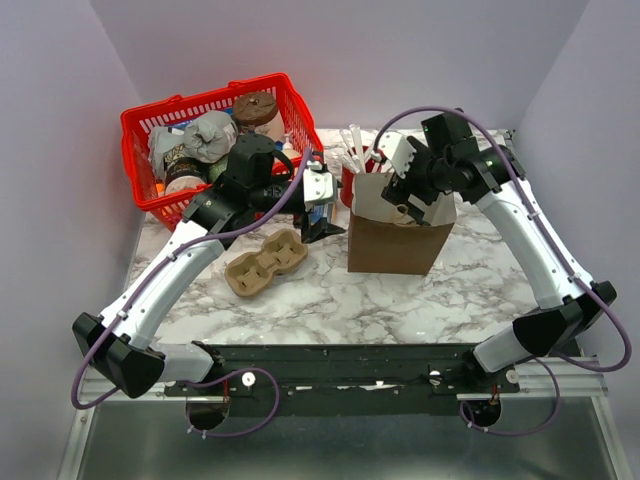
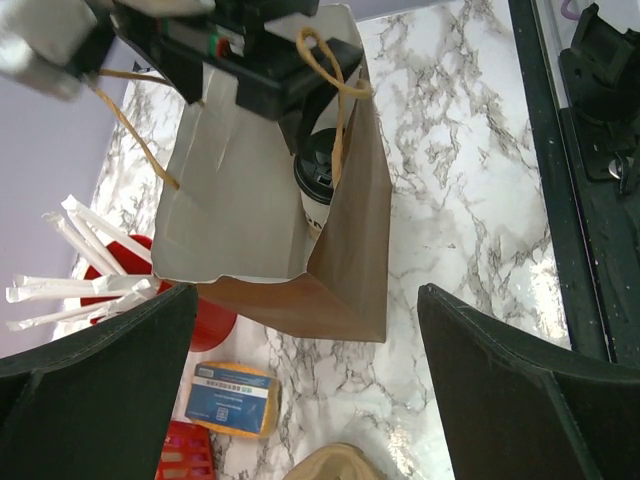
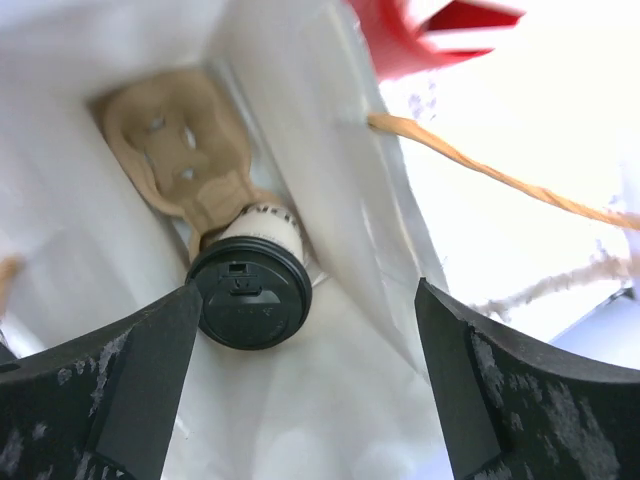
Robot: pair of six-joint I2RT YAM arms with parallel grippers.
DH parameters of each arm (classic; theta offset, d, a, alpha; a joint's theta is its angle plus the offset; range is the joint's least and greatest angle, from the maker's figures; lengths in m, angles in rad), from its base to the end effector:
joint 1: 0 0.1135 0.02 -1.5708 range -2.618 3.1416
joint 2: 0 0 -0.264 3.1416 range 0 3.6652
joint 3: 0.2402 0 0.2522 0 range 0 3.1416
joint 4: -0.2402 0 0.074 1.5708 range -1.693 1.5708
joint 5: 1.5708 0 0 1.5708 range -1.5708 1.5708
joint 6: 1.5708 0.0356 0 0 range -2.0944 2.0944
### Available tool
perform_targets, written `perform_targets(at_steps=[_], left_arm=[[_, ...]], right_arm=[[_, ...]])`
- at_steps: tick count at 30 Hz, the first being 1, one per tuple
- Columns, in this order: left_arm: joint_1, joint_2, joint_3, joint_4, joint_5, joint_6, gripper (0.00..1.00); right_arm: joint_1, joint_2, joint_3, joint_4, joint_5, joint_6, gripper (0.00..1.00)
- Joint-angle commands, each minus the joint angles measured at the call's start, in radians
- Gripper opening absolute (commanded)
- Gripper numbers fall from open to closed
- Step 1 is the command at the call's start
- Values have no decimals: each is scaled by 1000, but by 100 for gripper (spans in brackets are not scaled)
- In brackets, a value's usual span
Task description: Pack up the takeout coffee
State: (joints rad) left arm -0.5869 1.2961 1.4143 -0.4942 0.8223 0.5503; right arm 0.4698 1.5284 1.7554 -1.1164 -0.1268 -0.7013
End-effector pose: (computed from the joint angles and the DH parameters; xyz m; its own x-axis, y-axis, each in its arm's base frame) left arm 0.2153 -0.1745 0.4200 0.2332 0.2723 -0.9335 0.9648 0.0550 0.2571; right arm 0.2680 0.1411 0.4059 -0.1935 -0.8161 -0.5446 -0.8442 0.4214 -0.3314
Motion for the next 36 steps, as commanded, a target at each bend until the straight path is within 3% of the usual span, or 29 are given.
perform_targets(at_steps=[1,10,19,25,28,32,34,36], left_arm=[[-5,20,2,37,1,-21,98],[-5,45,23,42,11,-62,99],[-4,32,17,28,5,-67,99],[-5,29,18,10,-5,-69,99],[-5,25,15,-6,-12,-62,99],[-4,17,11,-14,-20,-61,99],[-4,15,5,-14,-25,-64,99],[-4,14,2,-14,-25,-62,99]], right_arm=[[-3,-31,68,-10,-56,57,95],[-54,-42,154,-2,-63,62,88],[-189,32,125,-2,-171,-10,82],[-229,59,98,-6,-332,-99,72],[-229,58,72,-14,-379,-142,60],[-229,65,67,-19,-396,-138,34],[-229,65,58,-19,-396,-136,32],[-229,64,53,-19,-399,-132,17]])
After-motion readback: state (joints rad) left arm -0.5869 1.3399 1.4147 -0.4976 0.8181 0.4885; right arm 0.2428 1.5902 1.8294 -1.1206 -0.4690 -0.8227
